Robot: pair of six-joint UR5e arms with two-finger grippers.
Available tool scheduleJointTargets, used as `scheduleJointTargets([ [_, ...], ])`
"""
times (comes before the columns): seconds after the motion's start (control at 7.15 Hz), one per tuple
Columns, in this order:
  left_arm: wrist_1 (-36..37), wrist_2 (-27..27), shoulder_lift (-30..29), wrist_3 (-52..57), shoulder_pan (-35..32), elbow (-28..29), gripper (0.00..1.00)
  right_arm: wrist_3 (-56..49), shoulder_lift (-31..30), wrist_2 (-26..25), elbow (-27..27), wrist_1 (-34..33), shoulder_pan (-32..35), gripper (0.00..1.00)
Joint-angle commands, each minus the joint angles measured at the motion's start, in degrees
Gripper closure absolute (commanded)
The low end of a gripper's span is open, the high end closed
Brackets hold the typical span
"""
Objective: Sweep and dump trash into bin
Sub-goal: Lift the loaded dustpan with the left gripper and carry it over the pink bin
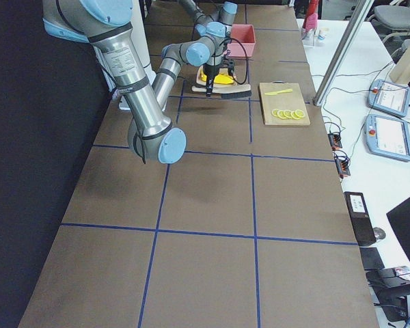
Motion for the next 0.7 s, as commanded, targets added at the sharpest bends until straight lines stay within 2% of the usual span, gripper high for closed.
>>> scheduleJointTargets([
  [0.0,0.67,-2.76,0.09,-1.14,-3.78,-2.77,1.00,0.00,-0.03,0.01,0.37,0.03,0.68,1.00],
  [0.28,3.11,-2.59,2.62,-9.64,-7.29,-9.78,1.00,0.00,-0.29,0.01,0.37,0.03,0.94,1.00],
  [0.56,21.14,-1.89,6.83,-9.15,-8.36,-24.42,1.00,0.00,-0.73,0.01,0.46,0.03,0.94,1.00],
])
